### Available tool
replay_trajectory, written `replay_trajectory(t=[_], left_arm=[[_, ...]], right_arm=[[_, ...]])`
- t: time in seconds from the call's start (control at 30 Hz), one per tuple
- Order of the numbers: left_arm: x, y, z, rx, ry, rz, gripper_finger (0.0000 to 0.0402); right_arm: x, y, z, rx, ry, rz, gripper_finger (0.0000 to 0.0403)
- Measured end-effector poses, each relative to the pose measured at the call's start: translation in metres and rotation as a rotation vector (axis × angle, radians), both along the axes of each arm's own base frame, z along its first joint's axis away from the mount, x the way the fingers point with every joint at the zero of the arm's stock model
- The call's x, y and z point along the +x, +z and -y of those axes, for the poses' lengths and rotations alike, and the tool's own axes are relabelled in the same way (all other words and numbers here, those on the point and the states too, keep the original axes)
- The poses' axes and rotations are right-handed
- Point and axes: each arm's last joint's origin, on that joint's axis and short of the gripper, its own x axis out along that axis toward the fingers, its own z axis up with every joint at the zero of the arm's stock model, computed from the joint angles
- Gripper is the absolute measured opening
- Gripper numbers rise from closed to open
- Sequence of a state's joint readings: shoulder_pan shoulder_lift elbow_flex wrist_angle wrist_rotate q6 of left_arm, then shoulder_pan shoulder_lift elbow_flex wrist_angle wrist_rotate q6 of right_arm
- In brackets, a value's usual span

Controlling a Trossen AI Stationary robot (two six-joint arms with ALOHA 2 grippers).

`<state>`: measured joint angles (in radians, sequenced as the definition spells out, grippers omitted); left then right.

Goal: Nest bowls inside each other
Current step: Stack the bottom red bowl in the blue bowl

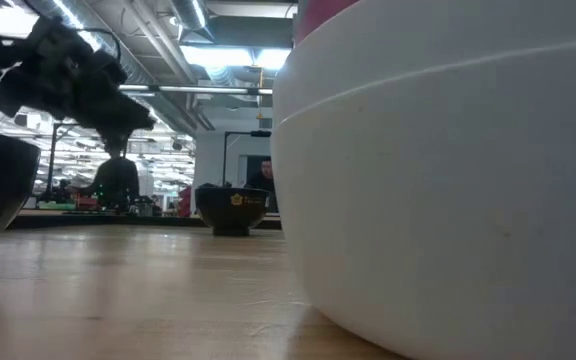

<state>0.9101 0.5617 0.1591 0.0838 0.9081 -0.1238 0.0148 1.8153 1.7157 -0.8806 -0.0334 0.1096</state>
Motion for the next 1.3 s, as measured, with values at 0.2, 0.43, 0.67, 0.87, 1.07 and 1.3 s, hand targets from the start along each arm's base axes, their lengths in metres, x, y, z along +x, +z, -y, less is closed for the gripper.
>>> replay_trajectory(t=[0.2,0.43,0.67,0.87,1.07,1.3], left_arm=[[0.01,0.006,0.013,-0.054,-0.108,-0.063,0.0099],[0.023,0.012,0.039,-0.011,-0.209,-0.103,0.0099],[0.023,0.046,0.063,0.041,-0.181,-0.275,0.0099],[0.025,0.064,0.076,-0.02,-0.194,-0.293,0.0099],[0.033,0.053,0.09,-0.166,-0.249,-0.433,0.0099],[0.051,0.041,0.115,-0.182,-0.329,-0.534,0.0099]], right_arm=[[0.0,0.0,0.012,-0.017,-0.002,0.0,0.012],[0.0,-0.016,0.029,-0.023,-0.008,-0.01,0.012],[0.004,-0.043,0.047,0.062,0.028,0.064,0.012],[0.003,-0.052,0.06,0.073,0.062,0.081,0.012],[0.005,-0.047,0.073,0.092,0.117,0.164,0.012],[0.003,-0.047,0.083,0.096,0.128,0.169,0.012]])
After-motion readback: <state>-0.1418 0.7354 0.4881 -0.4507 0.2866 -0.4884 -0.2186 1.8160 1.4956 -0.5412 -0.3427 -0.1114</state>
